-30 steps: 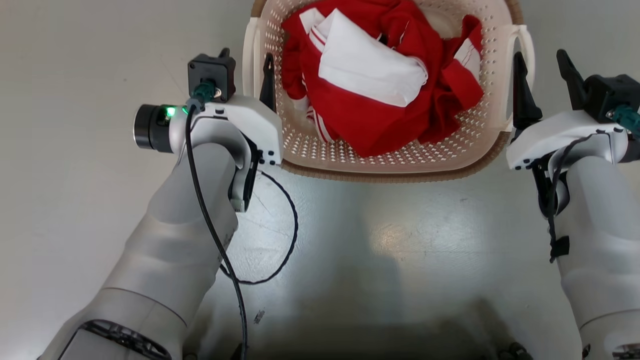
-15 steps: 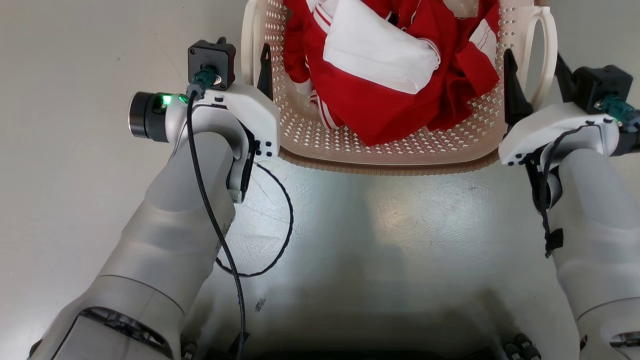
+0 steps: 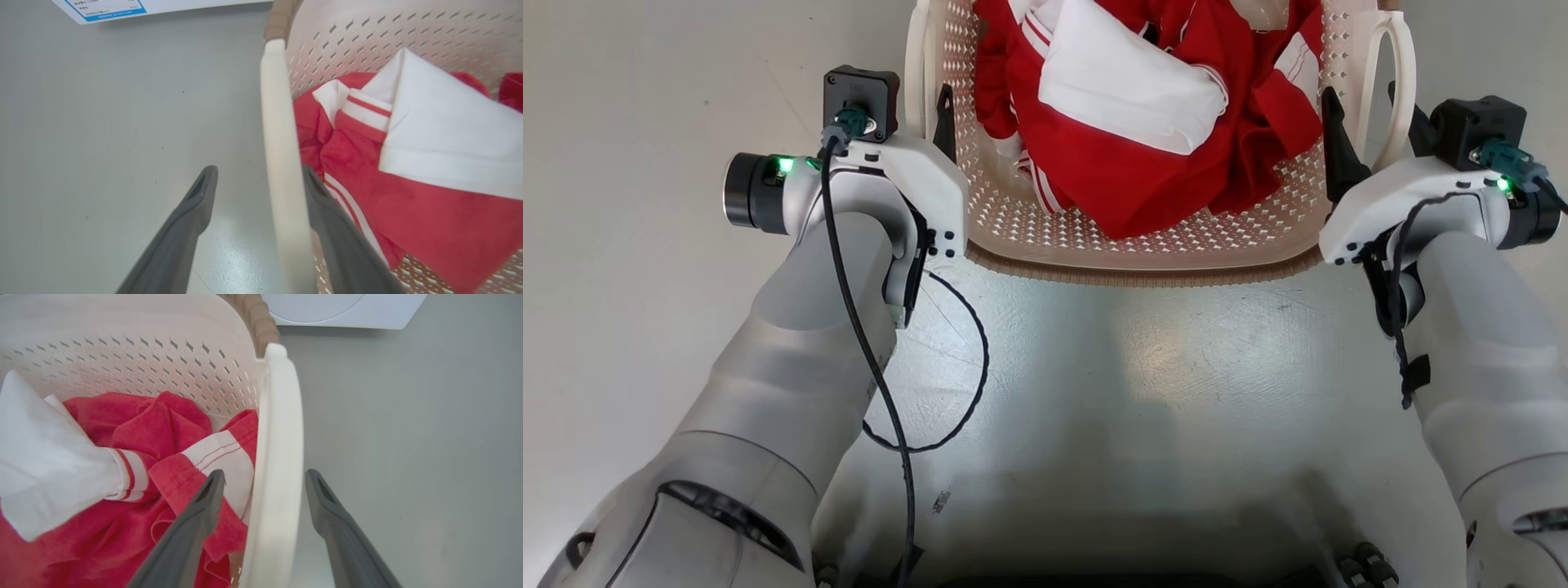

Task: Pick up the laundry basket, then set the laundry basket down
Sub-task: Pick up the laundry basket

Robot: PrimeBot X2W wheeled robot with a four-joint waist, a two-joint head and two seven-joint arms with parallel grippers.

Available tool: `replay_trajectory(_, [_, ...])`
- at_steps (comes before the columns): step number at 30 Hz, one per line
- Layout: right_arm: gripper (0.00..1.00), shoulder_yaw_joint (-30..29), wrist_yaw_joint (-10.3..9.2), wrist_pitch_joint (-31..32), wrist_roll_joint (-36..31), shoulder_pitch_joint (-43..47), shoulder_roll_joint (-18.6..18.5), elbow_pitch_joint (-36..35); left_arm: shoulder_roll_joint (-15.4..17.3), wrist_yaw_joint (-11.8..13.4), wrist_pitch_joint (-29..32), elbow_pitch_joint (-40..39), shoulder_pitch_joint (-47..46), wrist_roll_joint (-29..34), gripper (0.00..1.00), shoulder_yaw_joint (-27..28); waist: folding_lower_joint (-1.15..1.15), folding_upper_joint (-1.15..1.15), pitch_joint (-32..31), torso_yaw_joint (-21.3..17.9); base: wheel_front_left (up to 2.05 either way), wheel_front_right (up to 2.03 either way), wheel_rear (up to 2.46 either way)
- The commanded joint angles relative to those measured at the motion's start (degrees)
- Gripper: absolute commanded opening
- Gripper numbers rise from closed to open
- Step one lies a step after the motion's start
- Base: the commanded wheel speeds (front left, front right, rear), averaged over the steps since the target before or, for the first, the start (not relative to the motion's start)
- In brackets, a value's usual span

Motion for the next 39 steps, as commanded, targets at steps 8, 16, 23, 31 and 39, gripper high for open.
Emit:
replay_trajectory(8, [1.00, 2.23, 0.34, -0.69, 0.98, -1.07, 0.76, 2.15, 1.26, -0.18, 0.34, 1.46, -1.70, -3.71, 1.00, -2.90, 0.00, 0.00, 0.24, -0.15, 0.00, 0.00, 0.00])
replay_trajectory(16, [0.69, 2.87, 0.34, -0.69, 1.93, -2.26, 0.88, 3.41, 1.26, 0.03, 0.50, 2.42, -2.63, -5.93, 1.00, -6.13, 0.00, 0.00, 0.21, -0.33, 0.00, 0.00, 0.00])
replay_trajectory(23, [0.52, 3.25, 0.34, -0.69, 2.78, -2.58, 1.06, 3.75, 1.26, 0.25, 0.27, 2.67, -3.54, -7.45, 0.97, -8.40, 0.00, 0.00, 0.33, -0.82, 0.00, 0.00, 0.00])
replay_trajectory(31, [0.00, 3.06, 0.34, -0.69, 4.32, -2.66, 1.74, 5.19, 1.26, 0.25, 0.07, 3.30, -3.78, -9.19, 0.00, -10.44, 0.00, 0.00, 0.33, -1.52, 0.00, 0.00, 0.00])
replay_trajectory(39, [0.00, 3.72, 0.34, -0.69, 4.57, -1.84, 2.26, 6.72, 1.26, 0.33, 0.40, 3.64, -2.74, -11.09, 0.00, -12.20, 0.00, 0.00, -1.67, -1.67, 0.00, 0.00, 0.00])
